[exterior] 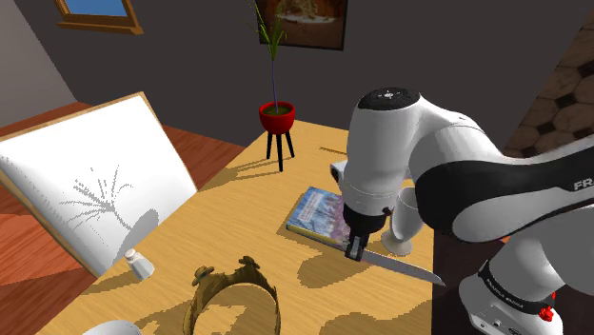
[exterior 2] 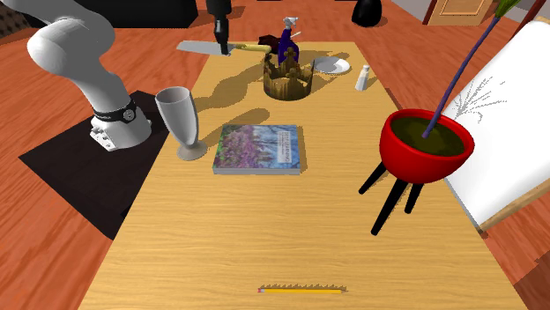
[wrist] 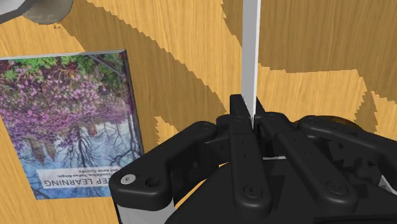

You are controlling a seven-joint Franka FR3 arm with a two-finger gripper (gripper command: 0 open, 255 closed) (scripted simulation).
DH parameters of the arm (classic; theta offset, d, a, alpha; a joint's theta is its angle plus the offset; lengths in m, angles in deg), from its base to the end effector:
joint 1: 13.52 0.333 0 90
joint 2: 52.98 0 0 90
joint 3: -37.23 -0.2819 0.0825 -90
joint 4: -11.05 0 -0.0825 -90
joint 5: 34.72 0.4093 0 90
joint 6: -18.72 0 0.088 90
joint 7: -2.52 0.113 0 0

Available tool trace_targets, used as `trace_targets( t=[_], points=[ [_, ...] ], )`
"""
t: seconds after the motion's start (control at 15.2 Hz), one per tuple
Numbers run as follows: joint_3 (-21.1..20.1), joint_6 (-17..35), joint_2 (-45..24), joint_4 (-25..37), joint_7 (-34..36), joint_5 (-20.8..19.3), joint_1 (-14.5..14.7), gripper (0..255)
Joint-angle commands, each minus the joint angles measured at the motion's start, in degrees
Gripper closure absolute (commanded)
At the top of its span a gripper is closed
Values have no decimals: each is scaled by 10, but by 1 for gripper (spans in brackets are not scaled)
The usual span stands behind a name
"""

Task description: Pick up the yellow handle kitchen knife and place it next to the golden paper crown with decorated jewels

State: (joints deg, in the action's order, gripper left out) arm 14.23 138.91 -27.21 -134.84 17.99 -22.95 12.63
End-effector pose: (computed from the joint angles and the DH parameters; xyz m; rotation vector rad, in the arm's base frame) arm 0.2861 0.3308 0.3607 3.0584 0.6895 -0.0327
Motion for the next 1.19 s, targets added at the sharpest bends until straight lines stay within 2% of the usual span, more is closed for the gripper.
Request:
trace_targets(
  t=[0.0, 0.4, 0.73, 1.12],
  points=[
    [-23, 0, -3, 5, 31, 11, 14, 255],
    [-92, 0, -19, 31, 121, 35, 49, 255],
    [-150, 3, -50, 68, 198, 38, 66, 255],
    [-165, 56, -78, 42, 205, 33, 62, 255]
  ],
)
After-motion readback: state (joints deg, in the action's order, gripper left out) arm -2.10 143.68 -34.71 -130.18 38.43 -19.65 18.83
